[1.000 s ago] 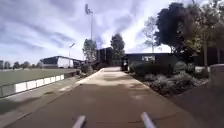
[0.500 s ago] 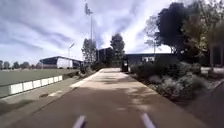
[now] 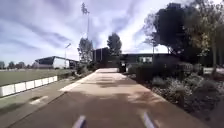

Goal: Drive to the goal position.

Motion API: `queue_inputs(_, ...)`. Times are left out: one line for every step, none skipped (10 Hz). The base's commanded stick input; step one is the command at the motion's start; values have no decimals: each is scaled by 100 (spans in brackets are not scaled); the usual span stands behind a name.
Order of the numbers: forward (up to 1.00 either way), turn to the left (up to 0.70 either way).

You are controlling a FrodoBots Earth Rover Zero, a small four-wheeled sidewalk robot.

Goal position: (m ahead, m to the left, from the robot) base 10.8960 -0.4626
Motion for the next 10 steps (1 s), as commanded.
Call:
queue_inputs(100,0)
queue_inputs(100,0)
queue_inputs(100,0)
queue_inputs(100,0)
queue_inputs(100,0)
queue_inputs(100,0)
queue_inputs(100,0)
queue_inputs(100,0)
queue_inputs(100,0)
queue_inputs(100,0)
